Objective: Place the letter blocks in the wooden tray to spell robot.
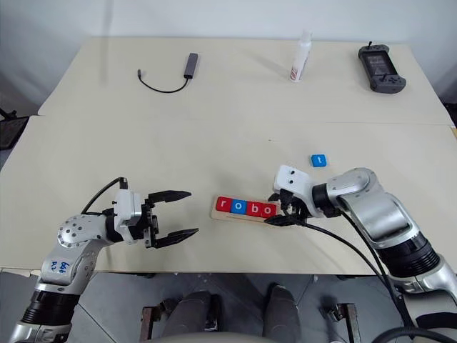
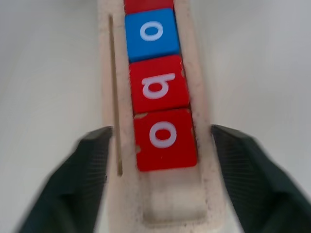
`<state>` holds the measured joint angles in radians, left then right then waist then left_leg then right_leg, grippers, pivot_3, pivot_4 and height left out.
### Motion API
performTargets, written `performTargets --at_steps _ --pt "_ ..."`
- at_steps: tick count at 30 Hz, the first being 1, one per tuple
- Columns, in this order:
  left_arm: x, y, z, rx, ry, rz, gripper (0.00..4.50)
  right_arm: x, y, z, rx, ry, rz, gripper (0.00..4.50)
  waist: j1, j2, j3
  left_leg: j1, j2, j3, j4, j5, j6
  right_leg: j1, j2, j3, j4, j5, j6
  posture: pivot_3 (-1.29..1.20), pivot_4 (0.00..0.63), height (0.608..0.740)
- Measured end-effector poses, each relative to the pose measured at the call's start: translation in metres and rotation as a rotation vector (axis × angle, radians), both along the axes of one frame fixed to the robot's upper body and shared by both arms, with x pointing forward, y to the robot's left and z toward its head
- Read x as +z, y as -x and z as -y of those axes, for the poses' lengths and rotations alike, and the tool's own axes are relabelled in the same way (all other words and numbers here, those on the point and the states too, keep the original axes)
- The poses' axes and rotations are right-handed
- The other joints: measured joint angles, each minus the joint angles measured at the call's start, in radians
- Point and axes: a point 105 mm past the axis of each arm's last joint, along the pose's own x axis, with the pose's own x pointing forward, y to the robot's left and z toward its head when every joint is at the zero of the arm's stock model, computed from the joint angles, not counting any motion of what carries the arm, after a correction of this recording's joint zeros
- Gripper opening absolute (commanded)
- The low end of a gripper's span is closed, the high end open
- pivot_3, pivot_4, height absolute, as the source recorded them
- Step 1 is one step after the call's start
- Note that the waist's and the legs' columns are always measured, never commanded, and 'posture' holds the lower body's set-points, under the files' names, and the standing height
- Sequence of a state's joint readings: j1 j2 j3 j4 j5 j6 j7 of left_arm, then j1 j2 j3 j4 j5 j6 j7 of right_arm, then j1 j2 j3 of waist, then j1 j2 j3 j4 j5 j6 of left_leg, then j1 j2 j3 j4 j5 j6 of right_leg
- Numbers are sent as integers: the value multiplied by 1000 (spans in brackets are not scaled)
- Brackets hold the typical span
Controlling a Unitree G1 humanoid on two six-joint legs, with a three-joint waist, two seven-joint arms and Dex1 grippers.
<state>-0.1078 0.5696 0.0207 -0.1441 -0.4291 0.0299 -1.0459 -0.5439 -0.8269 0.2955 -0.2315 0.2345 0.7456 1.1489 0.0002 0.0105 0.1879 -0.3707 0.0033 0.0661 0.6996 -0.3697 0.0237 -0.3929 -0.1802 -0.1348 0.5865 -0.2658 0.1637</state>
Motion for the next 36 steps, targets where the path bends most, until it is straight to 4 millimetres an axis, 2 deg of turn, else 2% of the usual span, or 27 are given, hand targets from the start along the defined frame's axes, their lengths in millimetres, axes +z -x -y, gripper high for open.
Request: performTargets --at_steps 3,4,9,14,16,22,29,36 --pt "0 0 0 0 0 0 4500 8 -2 6 -20 -14 19 4182 1 0 0 0 0 0 0 0 0 0 0 0 0 0 0 0 150 740" --pt "0 0 0 0 0 0 4500 10 -3 9 -29 -11 24 4012 1 0 0 0 0 0 0 0 0 0 0 0 0 0 0 0 150 740" --pt "0 0 0 -2 -1 1 4500 13 -1 23 -59 2 23 2459 0 0 0 0 0 0 0 0 0 0 0 0 0 0 0 0 150 740" --pt "2 -1 1 -6 -2 7 4500 3 3 27 -71 2 6 603 -1 0 0 0 0 0 0 0 0 0 0 0 0 0 0 0 150 740" --pt "2 -1 1 -7 -2 9 4500 1 3 28 -71 2 4 31 -1 0 0 0 0 0 0 0 0 0 0 0 0 0 0 0 150 740" --pt "3 -2 1 -8 -2 11 4500 -5 0 28 -88 30 16 31 -1 0 0 0 0 0 0 0 0 0 0 0 0 0 0 0 150 740" --pt "3 -2 1 -5 -2 13 4500 -4 -8 23 -81 44 58 31 -1 0 0 0 0 0 0 0 0 0 0 0 0 0 0 0 150 740" --pt "2 -2 0 4 -1 8 4500 -4 -7 23 -72 45 51 31 -1 0 0 0 0 0 0 0 0 0 0 0 0 0 0 0 150 740"
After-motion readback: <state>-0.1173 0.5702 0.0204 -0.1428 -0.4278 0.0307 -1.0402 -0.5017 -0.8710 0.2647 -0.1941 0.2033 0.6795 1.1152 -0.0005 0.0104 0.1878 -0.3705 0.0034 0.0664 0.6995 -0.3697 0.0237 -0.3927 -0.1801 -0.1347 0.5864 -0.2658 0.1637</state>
